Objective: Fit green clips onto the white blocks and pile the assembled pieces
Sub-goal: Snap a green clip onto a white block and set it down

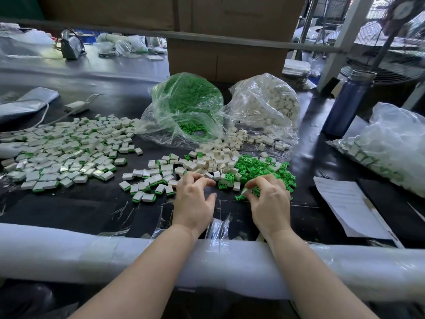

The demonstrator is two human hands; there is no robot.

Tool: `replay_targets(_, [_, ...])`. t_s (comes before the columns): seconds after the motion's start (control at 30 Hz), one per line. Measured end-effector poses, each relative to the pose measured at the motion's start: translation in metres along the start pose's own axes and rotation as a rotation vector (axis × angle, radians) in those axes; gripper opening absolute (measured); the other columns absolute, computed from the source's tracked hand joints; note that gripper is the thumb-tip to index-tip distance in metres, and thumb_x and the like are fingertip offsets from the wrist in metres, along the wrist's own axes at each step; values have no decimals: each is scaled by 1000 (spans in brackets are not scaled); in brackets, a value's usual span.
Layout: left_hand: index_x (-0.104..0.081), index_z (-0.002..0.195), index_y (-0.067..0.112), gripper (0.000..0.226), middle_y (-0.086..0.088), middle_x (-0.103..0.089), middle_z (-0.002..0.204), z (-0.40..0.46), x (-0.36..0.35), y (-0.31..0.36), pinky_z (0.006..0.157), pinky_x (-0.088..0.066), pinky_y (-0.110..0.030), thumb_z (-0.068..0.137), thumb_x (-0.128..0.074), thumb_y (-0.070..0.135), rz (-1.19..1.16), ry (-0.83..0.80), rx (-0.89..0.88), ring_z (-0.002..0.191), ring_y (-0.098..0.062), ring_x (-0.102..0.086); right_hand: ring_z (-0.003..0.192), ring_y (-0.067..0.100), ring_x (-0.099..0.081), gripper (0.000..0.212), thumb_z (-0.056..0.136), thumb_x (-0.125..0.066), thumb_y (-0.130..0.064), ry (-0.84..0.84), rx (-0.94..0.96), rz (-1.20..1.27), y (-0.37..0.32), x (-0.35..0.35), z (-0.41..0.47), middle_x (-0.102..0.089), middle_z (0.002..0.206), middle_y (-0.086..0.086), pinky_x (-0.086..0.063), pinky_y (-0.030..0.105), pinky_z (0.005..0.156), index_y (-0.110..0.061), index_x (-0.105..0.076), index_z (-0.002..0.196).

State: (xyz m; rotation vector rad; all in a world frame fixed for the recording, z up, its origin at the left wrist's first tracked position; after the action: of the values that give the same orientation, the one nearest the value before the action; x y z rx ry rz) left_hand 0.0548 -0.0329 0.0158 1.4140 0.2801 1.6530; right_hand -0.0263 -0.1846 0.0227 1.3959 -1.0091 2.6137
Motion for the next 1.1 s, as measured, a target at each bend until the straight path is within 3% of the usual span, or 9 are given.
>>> replay_targets(0.13, [-65,104,19,28,8,-44,102,-2,-7,16,87,-43,-18,81,-66,4,-112,-109,-112,91,-11,-51,80,15,-60,9,79,-73,-11,-81,-2,336,-4,-2,-3,-65,78,-7,-47,26,76,-17,-67,83])
replay_targets(0.27, [-65,99,19,31,13,-50,95,-6,-10,27,79,-47,-11,77,-69,-2,-236,-198,-192,82,-5,-57,75,14,-66,20,76,-73,-2,-197,-56,583,-9,-10,-6,-69,76,-1,-53,20,71,-20,-64,78])
replay_targets(0.4, [-69,97,12,24,10,-57,89,-6,-10,26,75,-46,-8,75,-73,4,-330,-213,-153,78,-9,-60,77,18,-68,15,79,-70,-2,-217,-61,623,-9,-10,-6,-70,79,6,-56,28,73,-16,-65,80])
replay_targets(0.67, [-65,91,12,15,2,-55,90,-7,-17,25,71,-45,-10,79,-70,20,-305,-280,-115,71,-7,-53,73,21,-67,15,83,-65,-1,-260,-51,601,-12,-15,-7,-71,77,7,-56,34,72,-15,-67,82])
replay_targets(0.73, [-62,85,13,11,2,-56,86,-6,-17,22,69,-45,-10,81,-69,20,-302,-274,-94,69,-5,-51,76,19,-66,12,83,-66,-4,-230,-35,559,-11,-13,-7,-70,79,3,-55,31,75,-16,-67,84])
replay_targets(0.87, [-58,79,19,11,8,-58,72,-3,-16,10,65,-43,-7,82,-68,20,-350,-237,-3,66,-3,-53,94,18,-54,11,86,-63,-12,-90,49,183,-8,-5,-4,-65,93,-1,-41,28,85,-14,-70,94])
replay_targets(1.0, [-60,80,20,9,8,-61,75,-3,-17,6,68,-45,-5,82,-68,16,-374,-230,35,70,-4,-56,103,20,-46,23,91,-57,-23,-137,99,-88,-11,-14,-4,-58,105,-1,-34,31,89,-22,-68,111])
replay_targets(1.1, [-62,83,20,9,1,-64,81,-3,-19,4,75,-50,-14,82,-68,14,-388,-246,56,76,-11,-60,103,19,-44,18,90,-58,-26,-163,106,-151,-11,-18,-5,-55,104,-2,-30,31,87,-21,-69,103])
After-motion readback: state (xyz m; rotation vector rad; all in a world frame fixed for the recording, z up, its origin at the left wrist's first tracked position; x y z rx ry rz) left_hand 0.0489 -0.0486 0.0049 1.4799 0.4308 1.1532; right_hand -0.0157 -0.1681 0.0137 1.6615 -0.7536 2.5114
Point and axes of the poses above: each hand's wrist, its own z-axis towards the middle knuckle, its own x-axis out of the back of the hand, y = z × x, the point moved 8 cm from there along z, towards the middle knuckle
